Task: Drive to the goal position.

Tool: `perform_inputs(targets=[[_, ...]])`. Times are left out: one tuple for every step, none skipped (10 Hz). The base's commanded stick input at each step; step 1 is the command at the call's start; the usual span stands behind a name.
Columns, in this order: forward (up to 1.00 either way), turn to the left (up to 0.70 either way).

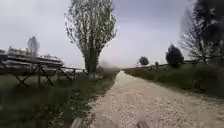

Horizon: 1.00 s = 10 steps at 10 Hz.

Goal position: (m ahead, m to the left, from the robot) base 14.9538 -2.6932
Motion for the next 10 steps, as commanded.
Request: perform_inputs(targets=[[0.72, 0.0], [0.58, 0.0], [0.58, 0.0], [0.58, 0.0], [0.58, 0.0], [0.58, 0.0], [0.58, 0.0], [0.86, 0.0], [0.97, 0.0], [1.0, 0.0]])
